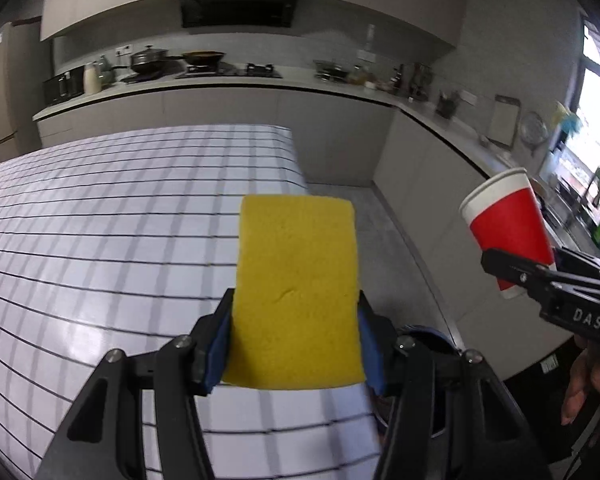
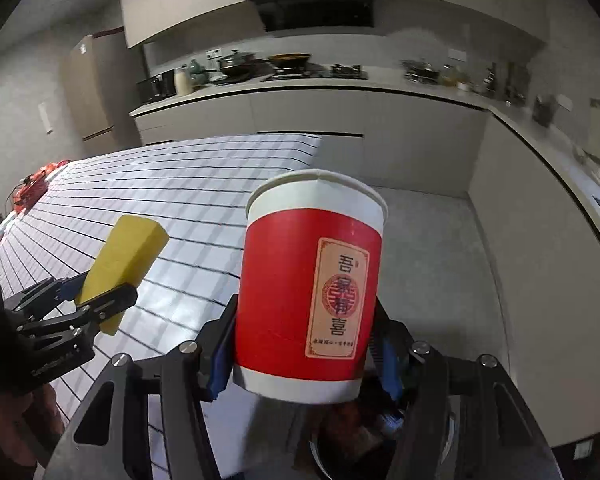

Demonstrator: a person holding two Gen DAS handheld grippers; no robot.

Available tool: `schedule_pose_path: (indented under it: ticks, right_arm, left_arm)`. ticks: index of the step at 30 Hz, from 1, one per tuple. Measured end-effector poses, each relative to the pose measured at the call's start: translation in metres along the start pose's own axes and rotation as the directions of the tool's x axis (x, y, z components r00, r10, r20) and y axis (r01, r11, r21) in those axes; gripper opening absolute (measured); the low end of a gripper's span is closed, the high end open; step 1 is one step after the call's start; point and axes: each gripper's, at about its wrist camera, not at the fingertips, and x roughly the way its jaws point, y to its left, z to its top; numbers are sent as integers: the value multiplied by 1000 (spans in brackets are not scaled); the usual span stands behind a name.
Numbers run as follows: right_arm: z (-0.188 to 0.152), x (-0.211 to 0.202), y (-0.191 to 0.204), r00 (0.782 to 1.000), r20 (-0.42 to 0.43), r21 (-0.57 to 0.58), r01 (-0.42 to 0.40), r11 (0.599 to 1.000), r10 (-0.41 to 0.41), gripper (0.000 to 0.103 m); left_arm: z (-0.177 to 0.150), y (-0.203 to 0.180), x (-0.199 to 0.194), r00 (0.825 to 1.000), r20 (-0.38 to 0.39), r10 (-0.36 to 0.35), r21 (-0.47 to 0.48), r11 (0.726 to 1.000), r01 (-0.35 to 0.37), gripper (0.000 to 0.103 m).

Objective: Collect trash
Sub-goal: 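Carry the sponge and red cup with both tools over the black bin, then open both tools to drop the sponge and cup into the bin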

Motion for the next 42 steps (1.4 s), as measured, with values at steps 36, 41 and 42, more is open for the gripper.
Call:
schedule_pose_path:
  ticks: [36,41,42]
  right_arm:
    - [-179,109,-165,894,-449,-183,-110,977,17,103]
    - [-183,119,-175,901,-433,-187,-85,979,-4,103]
    - [-182,120,-177,902,-431,-180,-82,980,-3,103]
  left_arm:
    - [-144,-137,125,952,-300,65,-50,995,-84,103]
    - [-159,-127,131,937,-329,118,-69,986,-149,103]
    - [-159,-129,130,937,-326,125,-64,986,-154,103]
